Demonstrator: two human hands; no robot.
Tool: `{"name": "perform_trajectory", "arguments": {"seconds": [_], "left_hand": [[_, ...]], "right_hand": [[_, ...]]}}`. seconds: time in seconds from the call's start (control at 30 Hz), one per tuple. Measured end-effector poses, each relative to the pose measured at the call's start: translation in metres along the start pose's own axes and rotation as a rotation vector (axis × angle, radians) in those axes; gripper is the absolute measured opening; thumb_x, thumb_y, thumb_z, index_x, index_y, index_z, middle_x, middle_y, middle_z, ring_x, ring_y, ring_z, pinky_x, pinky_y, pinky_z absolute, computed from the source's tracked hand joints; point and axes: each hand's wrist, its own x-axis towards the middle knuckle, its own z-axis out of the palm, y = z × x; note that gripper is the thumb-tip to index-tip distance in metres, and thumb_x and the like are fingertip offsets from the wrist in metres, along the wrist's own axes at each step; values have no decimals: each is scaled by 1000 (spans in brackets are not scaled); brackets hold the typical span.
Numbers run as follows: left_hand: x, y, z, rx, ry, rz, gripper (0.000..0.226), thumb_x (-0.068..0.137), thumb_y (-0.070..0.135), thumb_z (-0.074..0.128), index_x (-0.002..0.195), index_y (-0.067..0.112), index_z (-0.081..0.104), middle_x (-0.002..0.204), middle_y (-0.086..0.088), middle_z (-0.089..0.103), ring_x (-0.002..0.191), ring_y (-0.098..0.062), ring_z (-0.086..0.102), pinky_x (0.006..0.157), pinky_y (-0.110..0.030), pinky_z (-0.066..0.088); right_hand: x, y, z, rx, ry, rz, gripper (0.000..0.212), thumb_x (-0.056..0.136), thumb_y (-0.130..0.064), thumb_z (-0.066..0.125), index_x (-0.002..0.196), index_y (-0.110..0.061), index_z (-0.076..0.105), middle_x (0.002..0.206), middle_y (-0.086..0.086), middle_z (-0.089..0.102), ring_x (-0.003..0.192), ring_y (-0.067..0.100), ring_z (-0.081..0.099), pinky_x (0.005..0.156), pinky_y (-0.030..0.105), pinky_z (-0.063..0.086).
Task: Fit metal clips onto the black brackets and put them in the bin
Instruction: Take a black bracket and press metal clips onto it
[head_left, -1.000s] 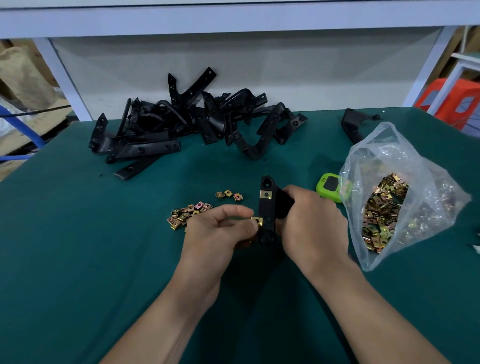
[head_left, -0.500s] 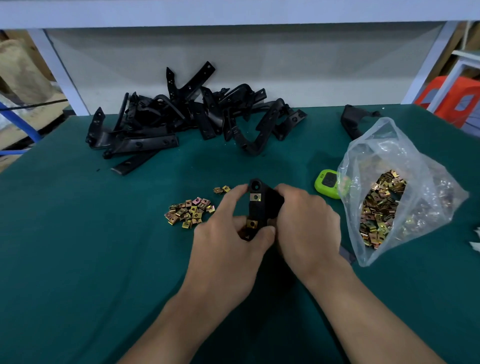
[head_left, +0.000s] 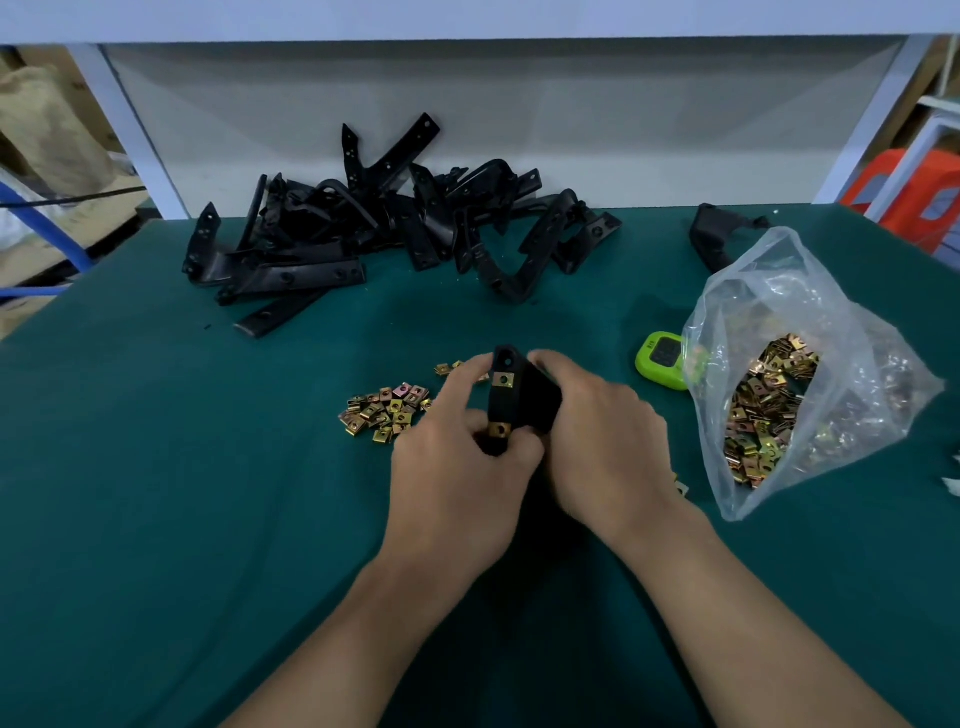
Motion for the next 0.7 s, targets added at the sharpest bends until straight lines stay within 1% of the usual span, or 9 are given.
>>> {"name": "perform_trajectory", "arguments": {"seconds": [0.07, 0.17, 0.27, 0.37, 0.4, 0.47, 0.57, 0.63, 0.7], "left_hand": [[5, -6, -1, -29, 21, -43, 37, 83, 31, 70, 114, 48, 61, 60, 14, 68, 59, -5, 63, 62, -10, 44], [10, -13, -5, 5, -6, 6, 32, 86, 31, 67, 90, 62, 60, 54, 11, 65, 49, -8, 56, 55, -15, 43], [17, -16, -9, -10, -25, 41, 28, 83, 34, 61, 96, 59, 59, 54, 2, 62, 43, -11, 43, 48, -19, 37], [19, -17, -15, -112, -40, 8, 37, 85, 35, 64, 106, 66, 65, 65, -6, 70, 53, -12, 52, 60, -37, 49], [19, -17, -17, -153, -28, -4, 40, 87, 32, 68, 116, 60, 66, 71, -6, 73, 61, -16, 61, 70, -39, 54], [19, -15, -19, -213, 12, -22, 40, 92, 23, 71, 128, 40, 68, 80, 0, 76, 79, -18, 70, 82, -32, 56], [26, -1, -25, -387, 118, -100, 28, 92, 18, 72, 111, 40, 74, 80, 2, 78, 74, -10, 71, 68, -20, 54], [32, 13, -26, -555, 157, -185, 22, 92, 12, 72, 103, 31, 77, 77, 0, 78, 66, -8, 68, 58, -18, 52], [35, 30, -21, -664, 157, -243, 18, 91, 8, 73, 102, 21, 79, 78, 0, 78, 65, -9, 68, 55, -19, 51]], "right_hand": [[-3, 0, 4, 21, -19, -51, 72, 87, -34, 65, 151, -40, 33, 94, -3, 72, 87, 31, 67, 66, 37, 33], [-2, 3, 6, 54, -49, -100, 72, 86, -41, 65, 150, -40, 33, 101, -2, 73, 92, 32, 67, 67, 38, 37], [3, 8, 2, 105, -163, -79, 67, 80, -38, 71, 139, -44, 40, 97, -6, 70, 89, 29, 66, 68, 35, 43], [12, 11, -10, 317, -301, 33, 55, 77, -34, 76, 128, -42, 56, 88, -10, 70, 81, 16, 66, 66, 28, 47], [13, 11, -15, 397, -329, 68, 44, 77, -31, 76, 118, -38, 63, 84, -8, 71, 78, 14, 66, 65, 28, 50], [9, 9, -25, 602, -372, 128, 25, 77, -26, 73, 102, -29, 70, 83, -2, 74, 79, 18, 69, 72, 33, 53], [-2, 4, -45, 1029, -493, 213, 18, 79, -22, 70, 96, -22, 76, 91, 7, 77, 80, 20, 72, 68, 32, 57], [-12, 2, -60, 1153, -533, 257, 19, 85, -18, 67, 100, -25, 78, 97, 9, 77, 74, 15, 69, 60, 24, 54], [-20, 3, -73, 1230, -501, 317, 24, 96, -9, 61, 110, -22, 75, 109, 13, 76, 78, 19, 69, 63, 26, 54]]}}
